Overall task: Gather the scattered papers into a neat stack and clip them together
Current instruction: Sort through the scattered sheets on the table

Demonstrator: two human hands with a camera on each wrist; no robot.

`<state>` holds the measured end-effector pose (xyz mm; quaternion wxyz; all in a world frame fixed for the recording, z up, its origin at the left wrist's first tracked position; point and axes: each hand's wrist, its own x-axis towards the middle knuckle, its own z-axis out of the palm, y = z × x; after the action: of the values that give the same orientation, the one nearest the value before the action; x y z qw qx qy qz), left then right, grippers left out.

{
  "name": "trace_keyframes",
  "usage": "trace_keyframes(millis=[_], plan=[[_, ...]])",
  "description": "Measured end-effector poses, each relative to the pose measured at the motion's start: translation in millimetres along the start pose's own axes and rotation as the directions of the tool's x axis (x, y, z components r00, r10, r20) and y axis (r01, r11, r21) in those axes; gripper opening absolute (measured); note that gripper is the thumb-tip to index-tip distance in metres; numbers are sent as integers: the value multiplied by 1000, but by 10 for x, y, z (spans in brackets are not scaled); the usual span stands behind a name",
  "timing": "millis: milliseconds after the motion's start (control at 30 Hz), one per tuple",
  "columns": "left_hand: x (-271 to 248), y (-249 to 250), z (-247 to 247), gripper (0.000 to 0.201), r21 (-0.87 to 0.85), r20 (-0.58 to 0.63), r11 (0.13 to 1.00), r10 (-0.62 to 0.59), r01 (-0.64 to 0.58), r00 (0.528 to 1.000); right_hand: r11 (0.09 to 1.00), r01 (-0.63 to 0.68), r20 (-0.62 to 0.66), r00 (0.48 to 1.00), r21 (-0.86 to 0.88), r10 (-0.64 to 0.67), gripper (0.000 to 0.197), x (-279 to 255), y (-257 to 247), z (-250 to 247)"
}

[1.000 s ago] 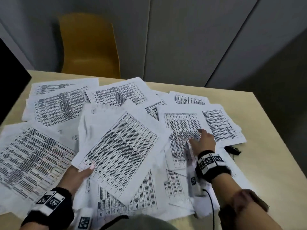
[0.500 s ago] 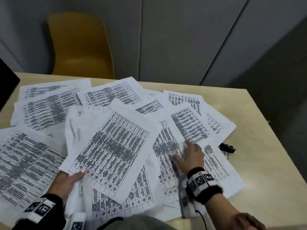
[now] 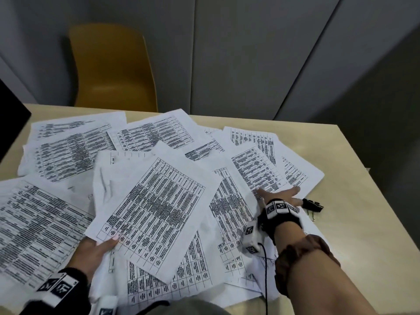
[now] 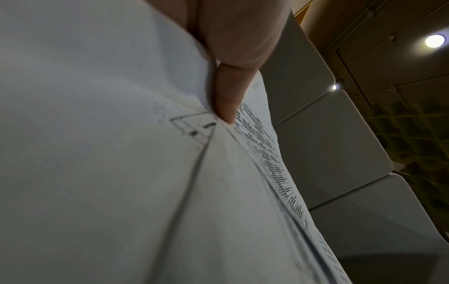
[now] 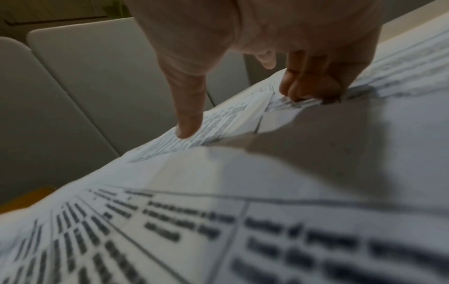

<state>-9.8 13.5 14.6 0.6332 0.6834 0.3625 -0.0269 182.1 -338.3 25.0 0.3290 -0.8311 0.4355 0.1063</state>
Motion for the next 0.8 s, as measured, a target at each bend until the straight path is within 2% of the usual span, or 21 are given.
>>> trace_keyframes(millis=[167,333,400,500,567,667,733,800], plan=[[-9,-15,-3,22,-5,-2,1000,-5,5,1000,997,13,73,997,-77,-8,128,28,-54,113],[43,-82,-28,21,10,-12,1000,-13,13,1000,991,-41,-27,999,-130,38,134,-17,-97,63],[79,-122,-48,18,30,-16,999,-28,29,999,992,-30,5,1000,-124,31,127,58,-103,72],[95,-161,-56,19,40,-7,999,-27,27,1000,992,-61,104,992,-108,72,107,182,-107,59],[93,-157,-58,17,32,6,999,-22,22,1000,995,-28,106,994,-96,38,110,195,-114,31],[111,-171,-58,20,22,12,1000,-14,14,1000,964,15,10,1000,-265,-13,130,139,-130,-42],[117,-192,-61,19,23,4,1000,-12,12,1000,910,105,67,994,-401,-86,133,177,-158,-83],[115,-221,-69,16,39,-5,999,-20,20,1000,851,158,140,985,-500,-101,132,219,-180,-156]])
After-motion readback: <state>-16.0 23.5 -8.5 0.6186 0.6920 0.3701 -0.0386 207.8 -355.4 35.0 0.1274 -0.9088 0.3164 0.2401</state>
